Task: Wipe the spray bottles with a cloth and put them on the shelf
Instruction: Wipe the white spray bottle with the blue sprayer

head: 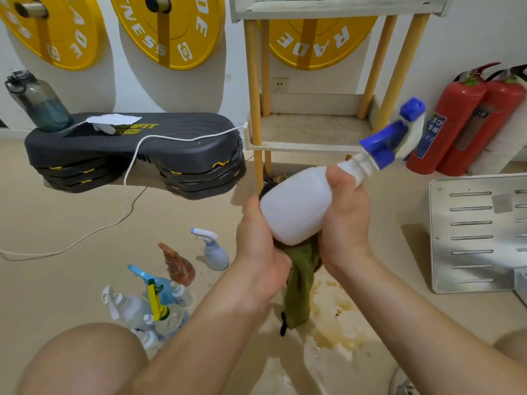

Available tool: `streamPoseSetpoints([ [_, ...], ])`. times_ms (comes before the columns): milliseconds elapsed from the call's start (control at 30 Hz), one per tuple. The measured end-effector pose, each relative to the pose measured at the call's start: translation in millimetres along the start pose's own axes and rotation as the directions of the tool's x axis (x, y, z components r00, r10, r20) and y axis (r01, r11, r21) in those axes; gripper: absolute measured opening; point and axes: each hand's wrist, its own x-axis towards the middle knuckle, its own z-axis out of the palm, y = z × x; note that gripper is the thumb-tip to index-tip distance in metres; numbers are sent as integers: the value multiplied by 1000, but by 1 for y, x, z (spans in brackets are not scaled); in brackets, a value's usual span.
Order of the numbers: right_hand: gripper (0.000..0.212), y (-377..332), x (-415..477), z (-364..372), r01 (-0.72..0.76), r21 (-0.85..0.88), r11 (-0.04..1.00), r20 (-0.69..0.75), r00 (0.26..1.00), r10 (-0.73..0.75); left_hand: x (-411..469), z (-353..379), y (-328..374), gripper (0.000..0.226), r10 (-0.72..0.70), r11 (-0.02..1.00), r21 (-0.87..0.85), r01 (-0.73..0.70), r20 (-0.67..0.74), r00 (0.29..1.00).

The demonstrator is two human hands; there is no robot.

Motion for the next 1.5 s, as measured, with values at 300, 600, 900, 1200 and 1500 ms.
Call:
streamPoseSetpoints([
  [300, 40, 7, 7, -10, 588, -170, 791, 369, 782, -502, -8, -13, 11, 30, 27, 958, 288, -3, -78, 997],
  [600, 22, 38, -1, -13, 43, -420, 906, 136, 991, 16, -36, -18, 28, 27, 428, 709, 535, -460, 192, 883],
  [900, 17, -6, -8, 11, -245, -58, 968, 110, 962, 250, -26, -48, 12, 42, 396, 642, 692, -330, 70, 916],
  [1200, 20, -7, 7, 8, -98, -409, 907, 172, 968, 183, -43, -61, 14, 65, 141, 546, 816, -190, 134, 981],
  [1500, 22, 11, -9, 31, -60, -619, 783, 423, 815, 397, -47, -86, 19, 60, 87, 484, 869, -101, 67, 994],
])
